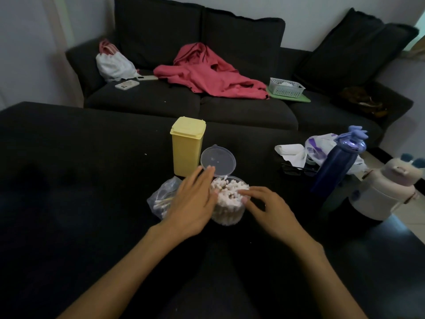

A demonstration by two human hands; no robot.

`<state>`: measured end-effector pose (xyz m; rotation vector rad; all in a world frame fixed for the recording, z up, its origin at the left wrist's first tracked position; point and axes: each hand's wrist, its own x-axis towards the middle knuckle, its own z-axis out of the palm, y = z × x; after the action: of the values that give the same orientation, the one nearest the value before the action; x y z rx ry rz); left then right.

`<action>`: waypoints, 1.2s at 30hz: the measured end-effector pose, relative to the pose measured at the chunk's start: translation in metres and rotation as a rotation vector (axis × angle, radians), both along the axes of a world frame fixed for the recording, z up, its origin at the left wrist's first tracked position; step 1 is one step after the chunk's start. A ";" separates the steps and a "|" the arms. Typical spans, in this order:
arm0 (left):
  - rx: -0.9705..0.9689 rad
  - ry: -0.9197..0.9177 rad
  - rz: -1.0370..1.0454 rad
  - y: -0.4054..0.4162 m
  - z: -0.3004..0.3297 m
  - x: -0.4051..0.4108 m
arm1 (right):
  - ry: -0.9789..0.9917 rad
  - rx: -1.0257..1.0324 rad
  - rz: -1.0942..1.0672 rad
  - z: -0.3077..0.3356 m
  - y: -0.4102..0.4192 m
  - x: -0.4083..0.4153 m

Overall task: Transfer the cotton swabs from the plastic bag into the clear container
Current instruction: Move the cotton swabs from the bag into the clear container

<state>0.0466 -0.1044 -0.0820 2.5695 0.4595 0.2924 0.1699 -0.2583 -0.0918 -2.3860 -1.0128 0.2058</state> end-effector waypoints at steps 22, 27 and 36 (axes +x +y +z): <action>-0.635 0.078 0.239 0.066 -0.029 -0.082 | 0.288 0.164 0.110 0.012 0.071 -0.073; -0.949 -0.048 0.215 0.062 -0.022 -0.085 | 0.531 0.156 0.084 0.008 0.077 -0.075; -0.999 -0.003 0.170 0.054 -0.015 -0.081 | 0.782 0.327 -0.029 0.004 0.078 -0.074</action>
<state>-0.0346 -0.0505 -0.0974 1.5605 0.6225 0.0799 0.0959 -0.1803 -0.0878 -1.7682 -0.5737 0.8165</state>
